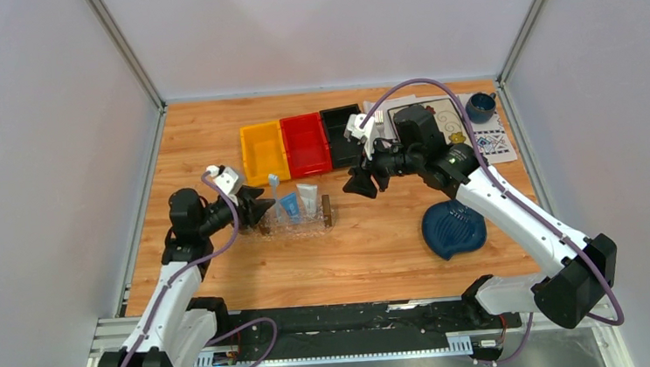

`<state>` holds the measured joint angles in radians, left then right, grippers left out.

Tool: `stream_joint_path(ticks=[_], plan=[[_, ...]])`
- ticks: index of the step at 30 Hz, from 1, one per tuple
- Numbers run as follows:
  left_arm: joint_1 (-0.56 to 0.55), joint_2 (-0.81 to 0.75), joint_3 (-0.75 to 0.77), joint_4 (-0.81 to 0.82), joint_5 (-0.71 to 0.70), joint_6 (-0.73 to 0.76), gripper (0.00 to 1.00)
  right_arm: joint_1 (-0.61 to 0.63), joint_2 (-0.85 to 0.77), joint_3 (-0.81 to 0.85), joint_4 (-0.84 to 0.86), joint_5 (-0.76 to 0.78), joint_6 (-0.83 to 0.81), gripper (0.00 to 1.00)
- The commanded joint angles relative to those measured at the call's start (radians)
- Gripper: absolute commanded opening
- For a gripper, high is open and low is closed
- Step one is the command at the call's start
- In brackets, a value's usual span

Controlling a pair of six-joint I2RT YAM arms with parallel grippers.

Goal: Prepare toiletry sets of a toothbrush and toothpaste on the tray

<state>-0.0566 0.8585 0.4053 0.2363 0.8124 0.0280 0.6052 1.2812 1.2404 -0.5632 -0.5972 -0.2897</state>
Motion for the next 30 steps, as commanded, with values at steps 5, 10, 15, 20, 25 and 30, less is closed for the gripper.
stream_joint_path(ticks=[5,10,15,20,25,30], plan=[[0.008,-0.134,0.099,-0.215,0.030,0.116,0.53,-0.004,-0.037,-0.001,0.051,0.100,0.035,0.53],[0.008,-0.170,0.219,-0.395,-0.059,0.145,0.53,-0.004,-0.069,0.011,0.039,0.350,0.037,0.56],[0.008,-0.203,0.312,-0.523,-0.174,0.154,0.53,-0.019,-0.097,0.014,0.045,0.508,0.081,0.66],[0.008,-0.245,0.392,-0.558,-0.315,0.104,0.55,-0.091,-0.121,0.011,0.046,0.646,0.153,0.76],[0.008,-0.277,0.454,-0.600,-0.462,0.073,0.61,-0.231,-0.157,-0.015,0.066,0.623,0.218,0.82],[0.008,-0.294,0.486,-0.623,-0.547,0.050,0.77,-0.315,-0.213,-0.064,0.121,0.669,0.276,1.00]])
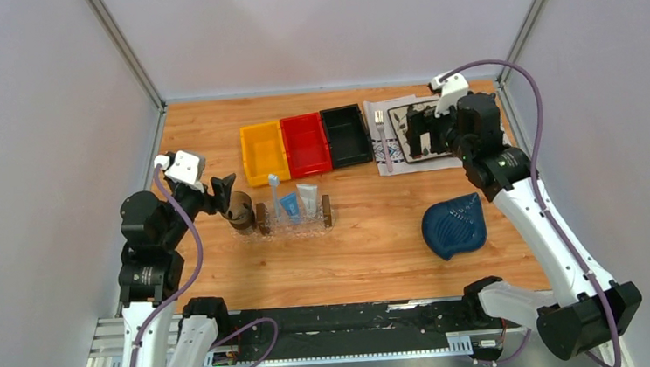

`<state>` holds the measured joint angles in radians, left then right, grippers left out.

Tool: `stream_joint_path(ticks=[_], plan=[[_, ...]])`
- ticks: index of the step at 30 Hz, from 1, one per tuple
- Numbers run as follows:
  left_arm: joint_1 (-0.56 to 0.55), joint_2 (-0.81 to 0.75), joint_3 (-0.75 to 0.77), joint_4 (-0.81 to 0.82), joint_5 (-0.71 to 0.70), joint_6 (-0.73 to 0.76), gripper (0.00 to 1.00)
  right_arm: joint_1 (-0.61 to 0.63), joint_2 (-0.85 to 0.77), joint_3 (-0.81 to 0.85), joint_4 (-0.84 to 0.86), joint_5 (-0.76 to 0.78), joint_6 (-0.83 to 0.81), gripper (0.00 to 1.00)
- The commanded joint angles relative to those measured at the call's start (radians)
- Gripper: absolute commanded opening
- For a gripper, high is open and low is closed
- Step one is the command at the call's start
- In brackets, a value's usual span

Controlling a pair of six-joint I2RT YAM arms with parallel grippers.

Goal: Prepare toiletry sets of a toothbrush and toothpaste on the tray

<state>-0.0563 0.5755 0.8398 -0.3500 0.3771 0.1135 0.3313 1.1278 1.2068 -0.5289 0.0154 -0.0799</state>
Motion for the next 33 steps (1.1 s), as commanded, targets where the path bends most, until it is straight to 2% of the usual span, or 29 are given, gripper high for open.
stream_joint_path(ticks=[1,7,12,15,19,27,33], plan=[[0.007,-0.011,0.062,-0.041,-0.130,-0.040,0.78,-0.051,-0.069,-0.041,0.098,0.084,0.065,1.00],[0.007,0.030,0.148,-0.104,-0.202,-0.086,0.88,-0.061,-0.097,-0.072,0.124,0.176,0.072,1.00],[0.007,0.106,0.249,-0.202,-0.268,-0.069,0.89,-0.067,-0.105,-0.096,0.104,0.205,0.031,1.00],[0.007,0.084,0.213,-0.143,-0.306,-0.064,0.89,-0.075,-0.141,-0.133,0.155,0.260,0.023,1.00],[0.007,0.061,0.160,-0.084,-0.310,-0.061,0.89,-0.075,-0.166,-0.199,0.217,0.314,0.008,1.00],[0.007,-0.003,0.010,0.035,-0.282,-0.029,0.89,-0.075,-0.161,-0.227,0.256,0.400,-0.029,1.00],[0.007,-0.019,-0.013,0.040,-0.291,-0.025,0.89,-0.075,-0.143,-0.233,0.271,0.428,-0.050,1.00]])
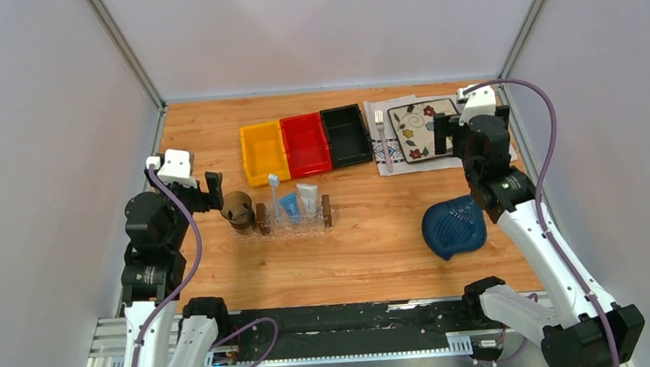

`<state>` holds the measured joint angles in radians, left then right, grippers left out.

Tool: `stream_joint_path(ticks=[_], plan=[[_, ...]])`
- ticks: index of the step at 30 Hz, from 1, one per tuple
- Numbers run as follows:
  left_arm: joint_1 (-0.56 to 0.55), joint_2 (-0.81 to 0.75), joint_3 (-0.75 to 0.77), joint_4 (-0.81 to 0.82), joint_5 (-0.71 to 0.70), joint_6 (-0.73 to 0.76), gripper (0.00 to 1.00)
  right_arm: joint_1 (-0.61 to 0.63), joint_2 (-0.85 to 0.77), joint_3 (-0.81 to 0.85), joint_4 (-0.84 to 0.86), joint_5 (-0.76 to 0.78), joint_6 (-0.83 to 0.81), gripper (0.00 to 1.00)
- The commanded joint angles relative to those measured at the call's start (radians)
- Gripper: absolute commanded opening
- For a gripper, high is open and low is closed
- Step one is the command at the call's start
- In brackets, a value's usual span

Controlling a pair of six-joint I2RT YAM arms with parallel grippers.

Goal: Prepare toiletry sets of a toothbrush and toothpaste on the tray

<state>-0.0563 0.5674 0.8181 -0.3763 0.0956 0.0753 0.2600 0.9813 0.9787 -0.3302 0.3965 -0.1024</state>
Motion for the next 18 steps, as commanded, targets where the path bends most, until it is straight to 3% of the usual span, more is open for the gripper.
stream_joint_path(ticks=[1,18], plan=[[0.007,-0.011,0.009,0.066,-0.011,0.009,0.89,-0.004,0.003,-0.006,0.075,0.047,-0.033,1.00],[0.007,0.045,-0.048,0.132,-0.016,-0.051,0.89,-0.004,-0.006,-0.034,0.102,0.036,-0.065,1.00]])
